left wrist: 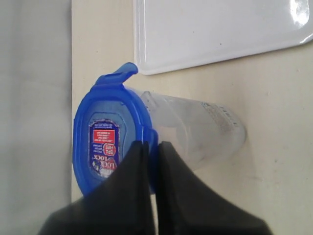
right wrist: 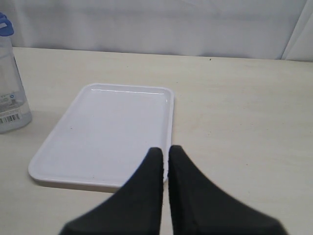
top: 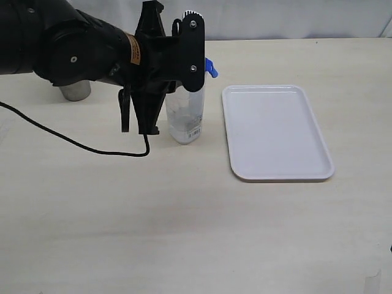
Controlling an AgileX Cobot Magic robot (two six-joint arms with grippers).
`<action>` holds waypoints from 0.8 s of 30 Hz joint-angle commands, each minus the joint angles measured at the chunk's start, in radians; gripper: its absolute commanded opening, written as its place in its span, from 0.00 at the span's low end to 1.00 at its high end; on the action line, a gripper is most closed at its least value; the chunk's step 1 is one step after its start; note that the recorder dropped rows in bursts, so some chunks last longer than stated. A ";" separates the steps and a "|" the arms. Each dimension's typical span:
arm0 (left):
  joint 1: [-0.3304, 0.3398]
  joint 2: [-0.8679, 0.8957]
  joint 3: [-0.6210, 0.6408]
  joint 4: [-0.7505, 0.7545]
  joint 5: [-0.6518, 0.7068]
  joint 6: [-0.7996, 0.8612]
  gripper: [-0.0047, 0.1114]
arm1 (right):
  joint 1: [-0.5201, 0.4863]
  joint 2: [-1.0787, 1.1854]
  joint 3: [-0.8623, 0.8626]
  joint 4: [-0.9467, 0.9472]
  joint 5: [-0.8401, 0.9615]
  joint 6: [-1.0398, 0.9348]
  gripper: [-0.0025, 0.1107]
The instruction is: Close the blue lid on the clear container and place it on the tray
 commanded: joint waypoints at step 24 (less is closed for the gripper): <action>-0.001 0.003 0.001 -0.023 -0.014 -0.033 0.38 | 0.004 -0.004 0.002 -0.002 -0.001 0.000 0.06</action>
